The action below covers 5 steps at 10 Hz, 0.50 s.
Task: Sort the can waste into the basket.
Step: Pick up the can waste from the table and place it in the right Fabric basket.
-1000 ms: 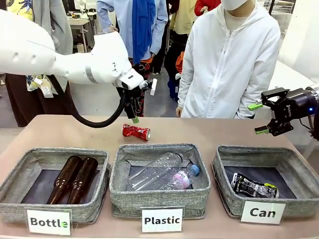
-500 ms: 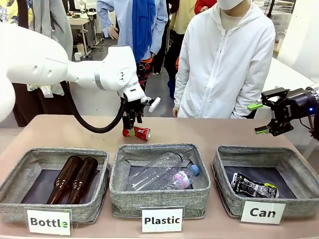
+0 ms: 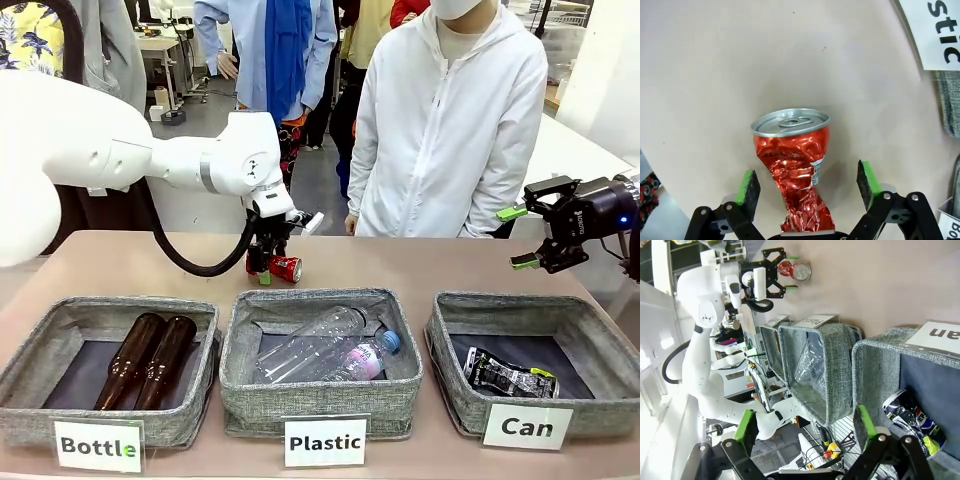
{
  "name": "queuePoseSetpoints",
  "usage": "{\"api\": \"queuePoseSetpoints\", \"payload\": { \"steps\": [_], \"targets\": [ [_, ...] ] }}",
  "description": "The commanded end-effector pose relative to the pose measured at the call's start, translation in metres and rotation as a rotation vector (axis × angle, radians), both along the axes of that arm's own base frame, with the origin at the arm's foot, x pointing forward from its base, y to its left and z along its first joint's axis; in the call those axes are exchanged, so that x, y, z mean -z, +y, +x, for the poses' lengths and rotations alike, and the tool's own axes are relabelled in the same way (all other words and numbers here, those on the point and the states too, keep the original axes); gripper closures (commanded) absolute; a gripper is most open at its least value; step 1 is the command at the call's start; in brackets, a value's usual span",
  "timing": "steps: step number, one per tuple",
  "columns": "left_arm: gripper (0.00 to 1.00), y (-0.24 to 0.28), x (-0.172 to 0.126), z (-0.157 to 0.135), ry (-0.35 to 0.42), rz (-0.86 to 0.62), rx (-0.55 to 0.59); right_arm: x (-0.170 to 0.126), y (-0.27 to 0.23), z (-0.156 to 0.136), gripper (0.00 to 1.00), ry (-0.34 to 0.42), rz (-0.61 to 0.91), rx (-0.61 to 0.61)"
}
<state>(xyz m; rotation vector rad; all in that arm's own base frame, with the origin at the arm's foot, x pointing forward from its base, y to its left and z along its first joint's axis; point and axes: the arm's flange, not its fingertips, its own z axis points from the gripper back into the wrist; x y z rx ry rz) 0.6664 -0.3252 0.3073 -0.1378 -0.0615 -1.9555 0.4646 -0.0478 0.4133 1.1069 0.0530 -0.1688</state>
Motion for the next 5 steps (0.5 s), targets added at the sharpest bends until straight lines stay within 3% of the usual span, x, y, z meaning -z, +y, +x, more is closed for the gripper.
{"api": "queuePoseSetpoints", "payload": {
  "steps": [1, 2, 3, 4, 5],
  "targets": [
    [0.13, -0.0011, -0.008, 0.0081, -0.001, 0.075, -0.002, -0.0015, -0.0022, 0.0001, 0.0, -0.017, 0.001, -0.017],
    [0.6, -0.0028, -0.007, 0.0072, 0.016, 0.092, -0.007, -0.0015, -0.0022, 0.0001, 0.0, -0.017, 0.001, -0.017],
    [0.73, -0.0034, -0.0069, 0.0075, 0.016, 0.099, -0.01, -0.0015, -0.0022, 0.0001, 0.0, -0.017, 0.001, -0.017],
    [1.0, -0.0012, -0.0071, 0.0075, 0.013, 0.1, -0.015, -0.0015, -0.0022, 0.0001, 0.0, -0.017, 0.001, -0.017],
    [1.0, 0.0001, -0.0086, 0.0071, 0.005, 0.099, -0.025, -0.0015, -0.0022, 0.0001, 0.0, -0.017, 0.001, -0.017]
  ]
}}
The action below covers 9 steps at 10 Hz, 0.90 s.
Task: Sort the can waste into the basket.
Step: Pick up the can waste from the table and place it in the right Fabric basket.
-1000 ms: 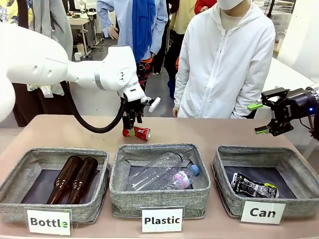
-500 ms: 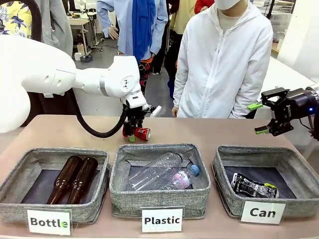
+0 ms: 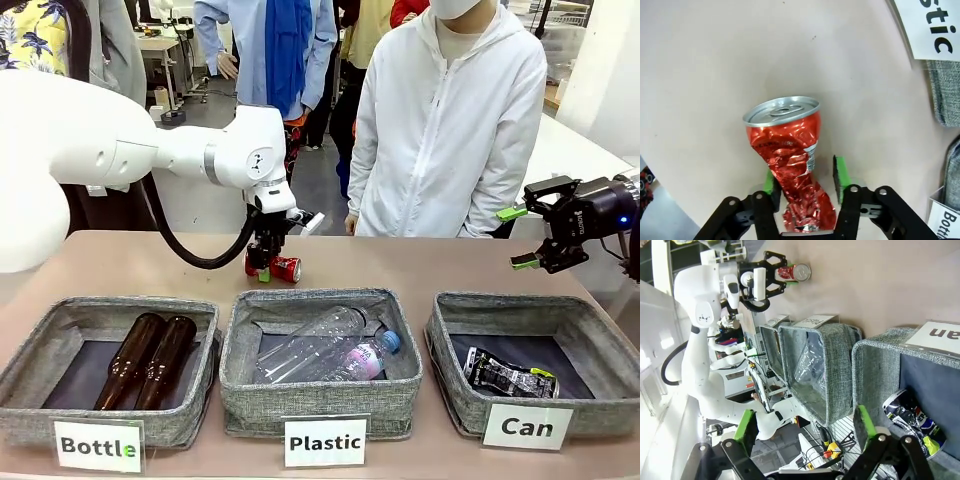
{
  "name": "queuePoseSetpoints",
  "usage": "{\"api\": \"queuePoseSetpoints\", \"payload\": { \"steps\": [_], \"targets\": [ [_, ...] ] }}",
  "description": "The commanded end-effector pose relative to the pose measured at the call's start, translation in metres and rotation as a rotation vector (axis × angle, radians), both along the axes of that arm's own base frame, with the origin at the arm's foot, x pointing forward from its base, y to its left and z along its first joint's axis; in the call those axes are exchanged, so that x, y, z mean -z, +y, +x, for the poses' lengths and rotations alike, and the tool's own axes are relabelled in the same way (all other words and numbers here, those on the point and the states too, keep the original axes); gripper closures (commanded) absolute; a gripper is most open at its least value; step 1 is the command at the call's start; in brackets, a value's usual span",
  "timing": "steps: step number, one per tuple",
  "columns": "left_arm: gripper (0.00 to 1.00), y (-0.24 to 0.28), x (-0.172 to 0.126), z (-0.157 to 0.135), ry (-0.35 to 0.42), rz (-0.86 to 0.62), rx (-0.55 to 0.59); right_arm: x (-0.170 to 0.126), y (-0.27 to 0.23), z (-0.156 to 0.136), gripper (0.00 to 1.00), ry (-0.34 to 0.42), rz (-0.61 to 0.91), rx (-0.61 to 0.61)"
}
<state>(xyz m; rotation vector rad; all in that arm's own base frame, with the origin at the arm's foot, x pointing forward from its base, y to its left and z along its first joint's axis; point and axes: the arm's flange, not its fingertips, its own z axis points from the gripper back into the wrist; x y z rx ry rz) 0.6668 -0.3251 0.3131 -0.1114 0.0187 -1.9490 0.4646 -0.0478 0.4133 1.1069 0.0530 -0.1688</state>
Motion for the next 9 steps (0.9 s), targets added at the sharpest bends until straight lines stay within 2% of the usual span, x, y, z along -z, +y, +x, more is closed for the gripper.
{"api": "queuePoseSetpoints", "payload": {
  "steps": [1, 2, 3, 5, 6, 7, 8, 9],
  "targets": [
    [1.0, 0.002, -0.005, 0.005, -0.026, 0.025, -0.031, -0.002, -0.002, 0.0, 0.0, -0.017, 0.001, -0.017],
    [0.96, 0.004, -0.01, 0.002, -0.04, 0.031, -0.029, -0.002, -0.002, 0.0, 0.0, -0.017, 0.001, -0.017],
    [1.0, 0.007, -0.019, -0.002, -0.07, 0.031, -0.044, -0.002, -0.002, 0.0, 0.0, -0.017, 0.001, -0.017],
    [1.0, 0.019, -0.06, -0.019, -0.17, -0.02, -0.121, -0.002, -0.002, 0.0, 0.0, -0.017, 0.001, -0.017],
    [1.0, 0.03, -0.091, -0.037, -0.217, -0.042, -0.185, -0.002, -0.002, 0.0, 0.0, -0.017, 0.001, -0.017],
    [1.0, 0.043, -0.125, -0.063, -0.23, -0.028, -0.287, -0.002, -0.002, 0.0, 0.0, -0.017, 0.001, -0.017],
    [1.0, 0.055, -0.152, -0.103, -0.216, -0.058, -0.331, -0.002, -0.002, 0.0, 0.0, -0.017, 0.001, -0.017],
    [1.0, 0.068, -0.171, -0.153, -0.221, -0.112, -0.163, -0.002, -0.002, 0.0, 0.0, -0.017, 0.001, -0.017]
  ]
}}
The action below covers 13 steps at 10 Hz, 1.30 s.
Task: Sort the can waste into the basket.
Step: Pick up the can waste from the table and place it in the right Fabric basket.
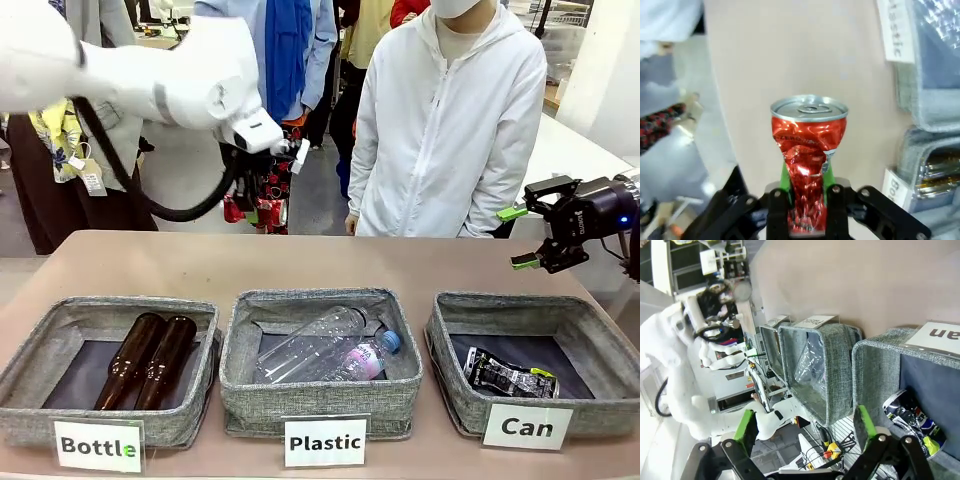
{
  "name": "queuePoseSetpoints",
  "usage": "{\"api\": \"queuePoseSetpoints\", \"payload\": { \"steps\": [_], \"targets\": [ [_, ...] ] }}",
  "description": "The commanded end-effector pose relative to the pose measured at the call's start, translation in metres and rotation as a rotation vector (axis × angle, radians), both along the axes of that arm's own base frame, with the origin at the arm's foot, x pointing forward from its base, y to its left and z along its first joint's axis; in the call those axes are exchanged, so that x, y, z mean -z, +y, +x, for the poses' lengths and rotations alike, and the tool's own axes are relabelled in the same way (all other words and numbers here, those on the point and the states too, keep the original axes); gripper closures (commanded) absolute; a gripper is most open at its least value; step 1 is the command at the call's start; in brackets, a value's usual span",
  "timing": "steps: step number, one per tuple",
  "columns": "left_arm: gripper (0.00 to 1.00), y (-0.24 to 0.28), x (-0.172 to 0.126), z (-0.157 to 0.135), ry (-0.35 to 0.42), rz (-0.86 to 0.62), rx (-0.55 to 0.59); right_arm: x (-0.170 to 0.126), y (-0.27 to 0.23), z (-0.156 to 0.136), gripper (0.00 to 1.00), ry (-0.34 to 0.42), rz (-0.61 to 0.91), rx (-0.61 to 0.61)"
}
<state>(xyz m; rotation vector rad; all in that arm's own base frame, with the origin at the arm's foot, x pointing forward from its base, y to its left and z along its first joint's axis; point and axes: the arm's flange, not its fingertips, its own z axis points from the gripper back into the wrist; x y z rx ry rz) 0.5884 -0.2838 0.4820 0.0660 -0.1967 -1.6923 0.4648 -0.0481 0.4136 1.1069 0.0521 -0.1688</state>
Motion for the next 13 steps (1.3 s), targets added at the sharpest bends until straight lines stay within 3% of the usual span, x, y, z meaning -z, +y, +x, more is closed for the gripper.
{"api": "queuePoseSetpoints", "payload": {
  "steps": [1, 3, 5, 6, 8, 9, 10, 11, 12, 13],
  "targets": [
    [1.0, 0.037, -0.008, -0.109, -0.025, -0.073, 0.108, -0.001, -0.002, 0.0, 0.0, -0.016, 0.001, -0.017],
    [1.0, 0.048, -0.003, -0.14, 0.048, -0.098, 0.058, -0.001, -0.002, 0.0, 0.0, -0.016, 0.001, -0.017],
    [1.0, 0.067, 0.006, -0.133, 0.132, -0.163, -0.051, -0.001, -0.002, 0.0, 0.0, -0.016, 0.001, -0.017],
    [1.0, 0.04, -0.008, -0.144, 0.064, -0.085, 0.028, -0.001, -0.002, 0.0, 0.0, -0.016, 0.001, -0.017],
    [1.0, 0.04, -0.008, -0.144, 0.064, -0.085, 0.028, -0.001, -0.002, 0.0, 0.0, -0.016, 0.001, -0.017],
    [0.73, 0.05, 0.002, -0.146, 0.096, -0.107, 0.004, 0.0, 0.0, 0.0, 0.0, 0.0, 0.0, 0.0],
    [0.73, 0.024, 0.007, -0.139, 0.187, -0.304, -0.053, -0.032, 0.0, -0.01, 0.0, -0.036, -0.087, -0.009],
    [0.73, -0.02, 0.004, -0.136, 0.258, -0.354, -0.036, -0.043, -0.009, -0.019, 0.0, -0.026, -0.183, -0.036],
    [0.73, -0.077, -0.007, -0.135, 0.369, -0.432, 0.119, -0.045, -0.031, -0.031, 0.0, -0.014, -0.285, -0.044],
    [0.73, -0.139, -0.011, -0.14, 0.423, -0.415, 0.148, -0.046, -0.066, -0.057, 0.0, 0.02, -0.314, -0.077]
  ]
}}
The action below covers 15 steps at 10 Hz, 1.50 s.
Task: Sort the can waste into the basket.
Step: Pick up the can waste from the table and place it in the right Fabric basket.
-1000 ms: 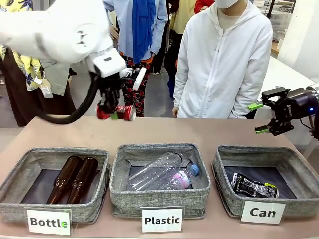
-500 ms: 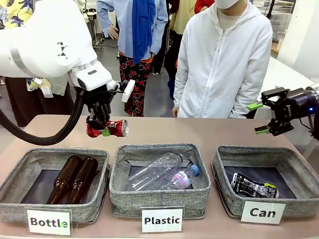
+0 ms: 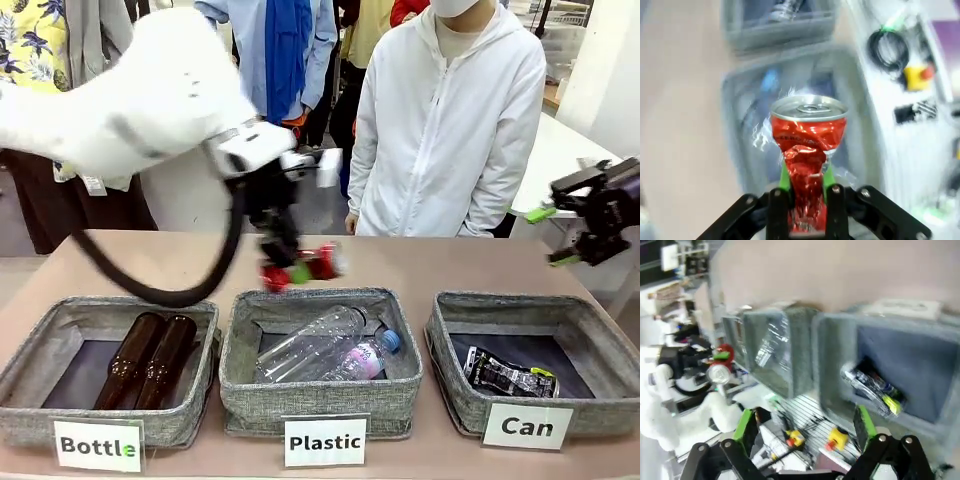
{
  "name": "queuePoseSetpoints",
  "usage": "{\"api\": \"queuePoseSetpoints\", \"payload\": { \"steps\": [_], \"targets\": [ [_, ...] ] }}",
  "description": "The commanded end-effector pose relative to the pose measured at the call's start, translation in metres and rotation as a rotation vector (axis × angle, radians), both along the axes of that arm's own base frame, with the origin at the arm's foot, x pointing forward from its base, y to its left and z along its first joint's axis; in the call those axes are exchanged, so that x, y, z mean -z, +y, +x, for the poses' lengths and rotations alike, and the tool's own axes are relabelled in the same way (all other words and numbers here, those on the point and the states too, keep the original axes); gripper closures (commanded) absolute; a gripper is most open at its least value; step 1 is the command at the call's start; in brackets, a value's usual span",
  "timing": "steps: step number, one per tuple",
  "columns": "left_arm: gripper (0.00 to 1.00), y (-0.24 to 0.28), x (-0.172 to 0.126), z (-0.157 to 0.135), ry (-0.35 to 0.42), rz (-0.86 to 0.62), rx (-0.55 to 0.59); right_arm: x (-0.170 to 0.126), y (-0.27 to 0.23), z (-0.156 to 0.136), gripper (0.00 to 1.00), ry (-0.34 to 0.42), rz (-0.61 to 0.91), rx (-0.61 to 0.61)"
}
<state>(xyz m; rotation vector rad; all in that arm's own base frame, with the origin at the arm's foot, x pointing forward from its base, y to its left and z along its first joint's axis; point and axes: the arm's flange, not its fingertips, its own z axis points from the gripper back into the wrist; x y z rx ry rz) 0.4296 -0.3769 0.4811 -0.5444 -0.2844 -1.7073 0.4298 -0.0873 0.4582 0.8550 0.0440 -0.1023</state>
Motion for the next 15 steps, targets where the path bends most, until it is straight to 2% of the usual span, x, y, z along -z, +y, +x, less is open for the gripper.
{"api": "queuePoseSetpoints", "payload": {
  "steps": [1, 2, 3, 5, 6, 7, 8, 9, 10, 13, 14, 15],
  "targets": [
    [0.73, -0.096, -0.016, 0.015, 0.051, 0.015, 0.095, -0.002, -0.058, -0.048, 0.0, 0.06, -0.056, 0.02],
    [0.73, -0.146, -0.021, 0.018, -0.017, 0.037, -0.004, 0.0, -0.082, -0.073, 0.0, 0.057, -0.042, 0.032],
    [0.73, -0.194, -0.023, 0.02, -0.002, 0.066, -0.014, 0.006, -0.098, -0.095, 0.0, 0.027, -0.015, 0.052],
    [0.73, -0.285, -0.01, 0.029, 0.017, 0.138, -0.088, 0.027, -0.116, -0.136, 0.0, 0.03, -0.017, 0.082],
    [0.73, -0.314, -0.001, 0.032, 0.046, 0.177, -0.101, 0.036, -0.119, -0.15, 0.0, 0.034, -0.02, 0.077],
    [0.73, -0.333, 0.009, 0.032, 0.041, 0.194, -0.11, 0.042, -0.124, -0.161, 0.0, 0.035, -0.019, 0.09],
    [0.73, -0.344, 0.015, 0.032, 0.004, 0.213, -0.146, 0.045, -0.128, -0.164, 0.0, 0.012, 0.024, 0.162],
    [0.73, -0.343, 0.014, 0.032, -0.03, 0.229, -0.125, 0.038, -0.126, -0.152, 0.0, 0.051, 0.002, 0.09],
    [0.73, -0.292, 0.049, -0.011, 0.019, 0.185, -0.128, 0.038, -0.126, -0.152, 0.0, 0.051, 0.002, 0.09],
    [0.73, -0.298, 0.05, -0.009, 0.009, 0.199, -0.127, 0.038, -0.126, -0.152, 0.0, 0.051, 0.002, 0.09],
    [0.57, -0.296, 0.05, -0.013, -0.023, 0.222, -0.108, 0.038, -0.126, -0.152, 0.0, 0.051, 0.002, 0.09],
    [0.14, -0.295, 0.053, -0.017, -0.012, 0.2, -0.099, 0.038, -0.126, -0.152, 0.0, 0.051, 0.002, 0.09]
  ]
}}
